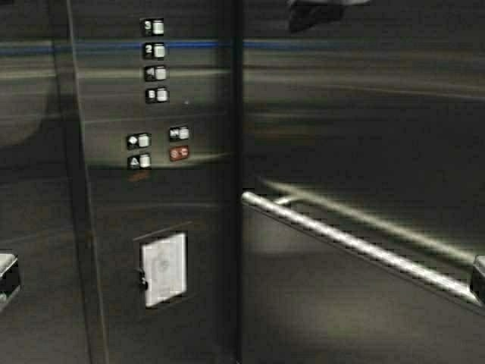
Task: Navigate to elevator, push the call button, then enter the elevator
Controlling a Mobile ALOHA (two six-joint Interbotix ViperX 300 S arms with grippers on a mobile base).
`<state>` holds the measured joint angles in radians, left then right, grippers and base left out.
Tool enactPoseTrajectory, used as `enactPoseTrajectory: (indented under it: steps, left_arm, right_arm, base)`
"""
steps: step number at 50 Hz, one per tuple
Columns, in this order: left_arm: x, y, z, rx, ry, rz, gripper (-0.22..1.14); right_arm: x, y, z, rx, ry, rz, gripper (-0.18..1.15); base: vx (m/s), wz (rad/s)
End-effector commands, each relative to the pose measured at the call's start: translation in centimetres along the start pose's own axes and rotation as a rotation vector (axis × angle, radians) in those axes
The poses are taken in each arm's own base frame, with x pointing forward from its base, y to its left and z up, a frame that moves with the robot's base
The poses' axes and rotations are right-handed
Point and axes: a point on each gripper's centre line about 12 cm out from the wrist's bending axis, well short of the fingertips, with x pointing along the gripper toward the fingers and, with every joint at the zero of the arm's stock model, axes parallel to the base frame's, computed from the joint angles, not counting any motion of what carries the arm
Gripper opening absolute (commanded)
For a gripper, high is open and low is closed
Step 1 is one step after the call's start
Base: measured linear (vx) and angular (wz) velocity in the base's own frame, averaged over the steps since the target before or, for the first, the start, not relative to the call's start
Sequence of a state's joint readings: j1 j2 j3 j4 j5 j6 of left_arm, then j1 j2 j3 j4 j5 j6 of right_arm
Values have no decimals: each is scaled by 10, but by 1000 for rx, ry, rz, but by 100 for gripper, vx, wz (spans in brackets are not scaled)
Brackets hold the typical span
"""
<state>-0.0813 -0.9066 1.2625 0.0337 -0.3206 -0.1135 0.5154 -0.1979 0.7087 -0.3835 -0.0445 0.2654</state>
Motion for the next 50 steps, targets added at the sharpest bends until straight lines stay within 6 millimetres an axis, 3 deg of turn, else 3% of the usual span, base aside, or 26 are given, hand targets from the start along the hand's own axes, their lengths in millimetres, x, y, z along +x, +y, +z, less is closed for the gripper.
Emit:
enactPoseTrajectory:
  steps: [1,10,17,32,50]
  left_arm:
    - [-1,-1,10,-3,-37,-4,3]
    - [-8,0,5,1,-22,0,2]
    - [-19,0,6,-14,-33,1,2]
    - [-20,0,7,-38,-27,7,2]
    - [-24,0,16,-45,-68,4,2]
  right_arm:
    - [7,0,13,11,-54,9,6]
    - [13,2,19,56,-89,23,6]
    - [-3,5,19,90,-106,29,6]
    - [-41,7,8,83,-120,23,6]
    - [-42,6,21,90,-156,25,6]
  base:
    - [14,7]
    - [16,4]
    - [19,-3]
    - [20,3]
    - [18,16]
